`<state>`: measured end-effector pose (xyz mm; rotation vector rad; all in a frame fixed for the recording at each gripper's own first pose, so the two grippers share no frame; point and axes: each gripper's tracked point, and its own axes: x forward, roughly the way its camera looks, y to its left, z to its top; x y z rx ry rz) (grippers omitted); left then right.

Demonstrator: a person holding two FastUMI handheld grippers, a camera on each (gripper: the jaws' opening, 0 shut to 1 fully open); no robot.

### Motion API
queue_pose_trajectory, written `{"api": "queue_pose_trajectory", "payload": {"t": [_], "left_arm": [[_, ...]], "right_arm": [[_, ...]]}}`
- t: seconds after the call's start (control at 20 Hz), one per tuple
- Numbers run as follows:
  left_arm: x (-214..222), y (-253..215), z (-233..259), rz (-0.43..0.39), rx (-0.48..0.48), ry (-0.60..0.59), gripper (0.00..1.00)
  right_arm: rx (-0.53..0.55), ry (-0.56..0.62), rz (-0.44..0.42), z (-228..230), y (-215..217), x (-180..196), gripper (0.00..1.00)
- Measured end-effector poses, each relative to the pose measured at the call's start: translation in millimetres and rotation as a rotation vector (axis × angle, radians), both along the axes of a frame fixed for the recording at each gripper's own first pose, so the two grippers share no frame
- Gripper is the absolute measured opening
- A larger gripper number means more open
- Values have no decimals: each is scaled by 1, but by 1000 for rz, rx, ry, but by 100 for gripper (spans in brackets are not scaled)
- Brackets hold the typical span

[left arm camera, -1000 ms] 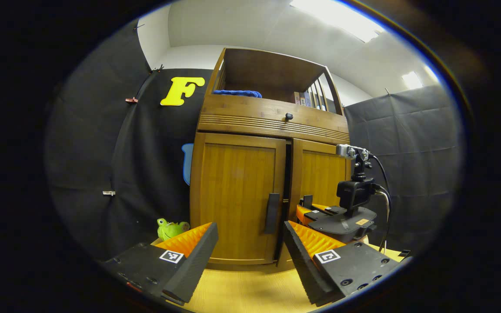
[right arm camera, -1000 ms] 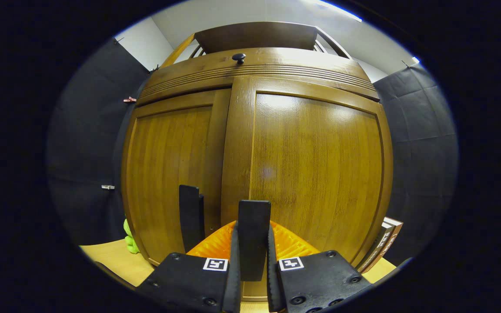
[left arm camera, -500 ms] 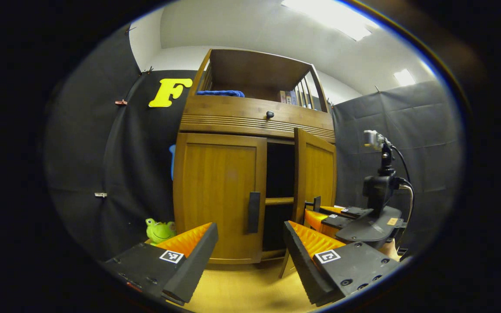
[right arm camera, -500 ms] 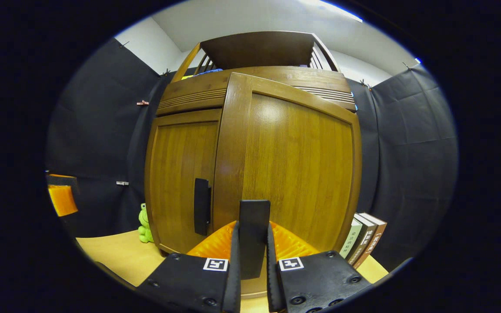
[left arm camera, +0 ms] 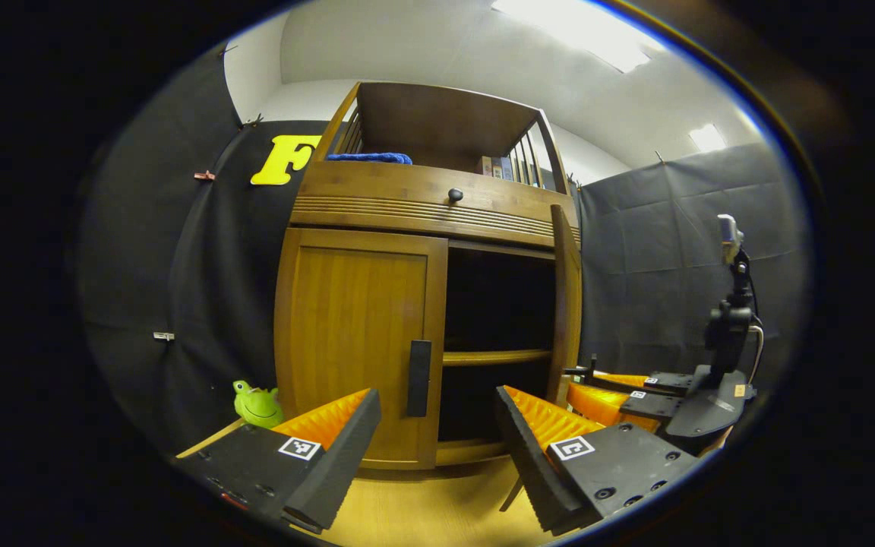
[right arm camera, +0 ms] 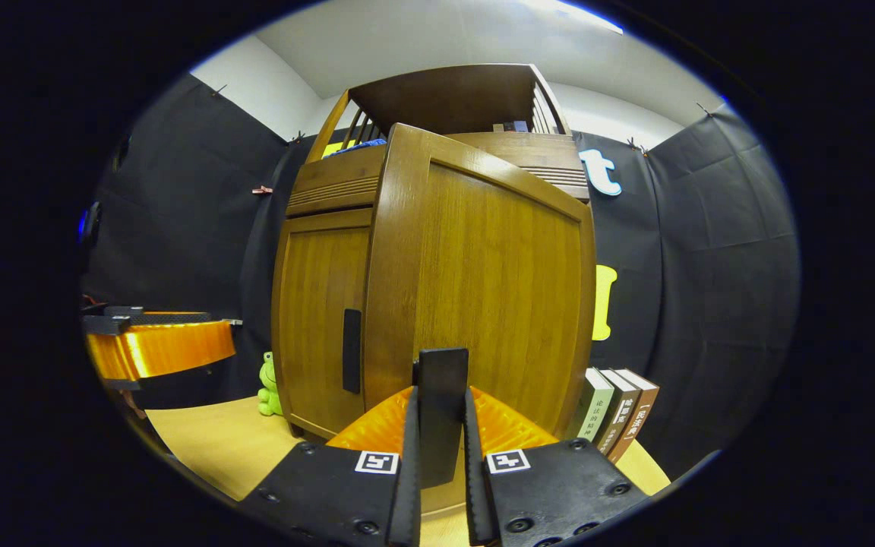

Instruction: Open the right door of the double-door shoe cabinet with the right hand, and open the left door with the left hand.

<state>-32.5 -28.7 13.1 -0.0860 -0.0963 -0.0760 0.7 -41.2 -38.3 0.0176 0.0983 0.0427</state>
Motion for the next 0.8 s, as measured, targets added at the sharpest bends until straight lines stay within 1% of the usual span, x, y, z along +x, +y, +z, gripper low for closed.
{"api": "queue_pose_trajectory", "payload": {"t": [0.2,0.35,0.4,0.45,0.5,0.55,0.6,0.65,0.7,0.75,0.8], "left_arm": [[8,-10,5,12,-1,-20,94],[14,-19,4,12,-8,-15,94],[17,-21,4,17,-8,-11,92],[20,-23,3,26,-5,-7,94],[23,-26,1,36,-1,-4,94],[26,-29,1,42,4,0,94],[28,-33,-1,44,6,5,94],[31,-39,-2,39,7,10,92],[35,-45,-4,27,8,14,94],[37,-52,-4,16,11,20,92],[39,-58,-5,9,16,22,94]], "right_arm": [[-9,-6,-11,4,-16,-17,27],[-7,-8,-26,7,-31,-30,27],[-8,-10,-38,8,-36,-34,22],[-9,-12,-52,10,-43,-39,22],[-9,-16,-72,12,-51,-44,27],[-13,-19,-92,14,-59,-49,27],[-22,-26,-114,16,-69,-53,22],[-31,-31,-138,18,-77,-57,22],[-44,-38,-164,21,-88,-60,22],[-54,-35,-186,20,-99,-64,21],[-56,-29,-205,19,-106,-67,21]]}}
